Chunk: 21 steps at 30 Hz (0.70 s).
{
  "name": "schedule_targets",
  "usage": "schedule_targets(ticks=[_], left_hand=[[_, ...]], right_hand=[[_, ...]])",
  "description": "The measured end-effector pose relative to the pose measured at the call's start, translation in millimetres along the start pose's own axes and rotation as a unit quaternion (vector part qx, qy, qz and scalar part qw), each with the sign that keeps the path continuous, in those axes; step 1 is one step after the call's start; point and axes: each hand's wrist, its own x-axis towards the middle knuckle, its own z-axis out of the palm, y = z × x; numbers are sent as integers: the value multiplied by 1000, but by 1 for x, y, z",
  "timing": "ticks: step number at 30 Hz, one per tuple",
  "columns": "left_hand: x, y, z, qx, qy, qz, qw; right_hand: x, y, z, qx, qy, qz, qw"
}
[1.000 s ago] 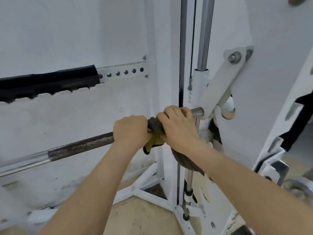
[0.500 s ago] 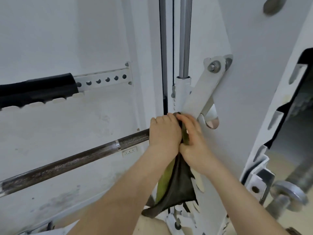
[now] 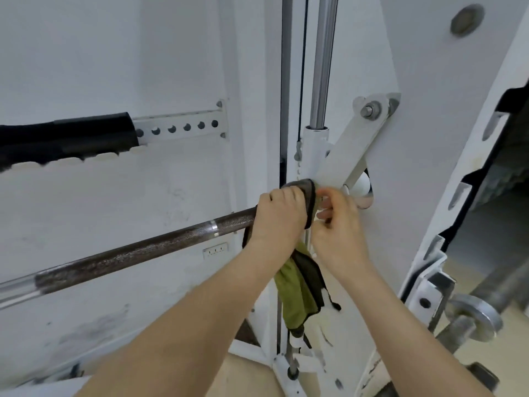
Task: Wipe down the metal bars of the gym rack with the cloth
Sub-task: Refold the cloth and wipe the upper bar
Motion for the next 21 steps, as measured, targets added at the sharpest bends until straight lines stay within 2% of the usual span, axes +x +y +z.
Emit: schedule_targets(ticks=[3, 7, 12, 17, 21], left_hand=[[-22, -13, 7, 30, 56, -3, 998], [-3, 5, -6, 10, -3, -55, 998], [52, 18, -9, -151, -53, -54, 986], [53, 3, -20, -167, -99, -22, 981], [29, -16, -25, -160, -130, -45, 978]], right_hand=[[13, -6, 2, -1, 3, -21, 1000], [21, -5, 10, -33, -5, -29, 999], [9, -3, 11, -8, 14, -29, 999], [11, -8, 0, -29, -14, -56, 998], [26, -18, -1, 23, -32, -24, 999]])
